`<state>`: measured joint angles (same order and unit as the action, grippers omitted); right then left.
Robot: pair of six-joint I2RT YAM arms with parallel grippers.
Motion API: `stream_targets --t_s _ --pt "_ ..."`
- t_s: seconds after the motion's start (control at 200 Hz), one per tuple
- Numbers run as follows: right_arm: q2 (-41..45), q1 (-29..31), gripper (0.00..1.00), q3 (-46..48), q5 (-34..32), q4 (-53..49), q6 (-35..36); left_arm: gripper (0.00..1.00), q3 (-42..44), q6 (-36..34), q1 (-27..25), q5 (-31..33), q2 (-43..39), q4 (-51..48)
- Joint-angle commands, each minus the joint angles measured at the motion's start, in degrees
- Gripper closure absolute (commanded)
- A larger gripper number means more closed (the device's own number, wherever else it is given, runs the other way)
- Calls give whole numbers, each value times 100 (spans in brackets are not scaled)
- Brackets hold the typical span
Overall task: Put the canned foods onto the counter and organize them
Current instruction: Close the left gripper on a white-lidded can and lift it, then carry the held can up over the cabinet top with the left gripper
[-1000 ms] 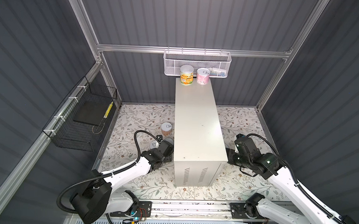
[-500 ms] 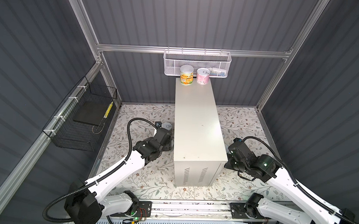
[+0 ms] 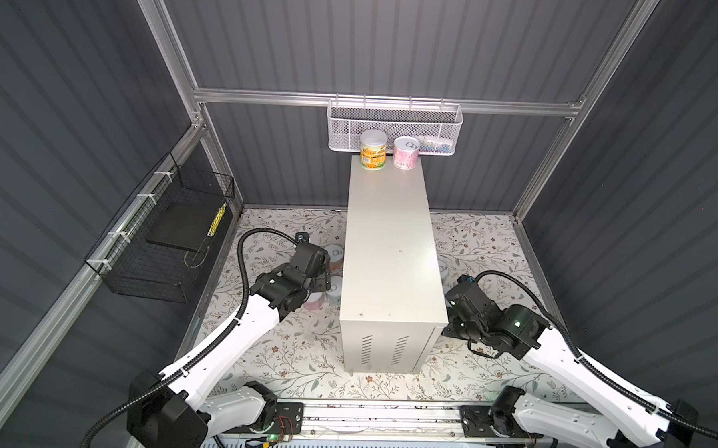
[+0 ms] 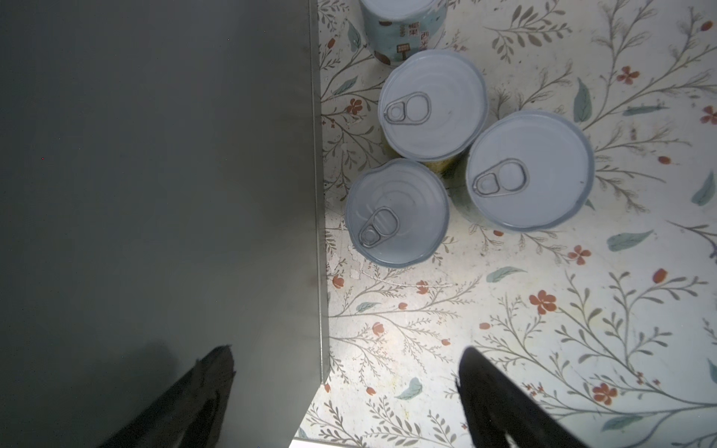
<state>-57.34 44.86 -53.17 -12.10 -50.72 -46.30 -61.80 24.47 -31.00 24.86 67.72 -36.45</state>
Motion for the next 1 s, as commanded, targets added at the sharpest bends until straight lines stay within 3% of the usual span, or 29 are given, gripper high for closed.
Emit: stream_targets --t_s 0.0,0.13,0.25,0.325,0.385,0.475,0.655,0.805,0.89,0.991 --pt "150 44 7 -159 -198 56 -99 53 -787 -417 152 192 -14 -182" --pt "415 -136 6 -159 -386 -164 -63 54 -1933 -924 244 271 226 -733" --pt "734 -308 6 -116 -521 -235 -71 62 -3150 -1269 248 2 660 -1322" --pt "933 -358 5 -106 -680 -274 -81 74 -3708 -1385 250 -275 850 -1529" --pt "1043 -393 5 -136 -771 -313 -64 91 -4194 -1450 244 -547 1035 -1775" --pt "1111 -425 5 -234 -835 -375 -19 100 -4882 -1547 244 -1058 1324 -2123" --pt "1116 -424 5 -387 -896 -315 123 100 -6261 -1583 149 -1803 1957 -2992" --pt "1103 -434 5 -396 -912 -184 222 100 -7613 -1760 -636 -1321 2751 -3734" --pt "1124 -443 5 -413 -935 -145 277 100 -8180 -1790 -735 -1455 3161 -4051" --pt "1168 -439 5 -454 -974 -119 330 100 -8233 -1791 -815 -1511 3328 -4054"
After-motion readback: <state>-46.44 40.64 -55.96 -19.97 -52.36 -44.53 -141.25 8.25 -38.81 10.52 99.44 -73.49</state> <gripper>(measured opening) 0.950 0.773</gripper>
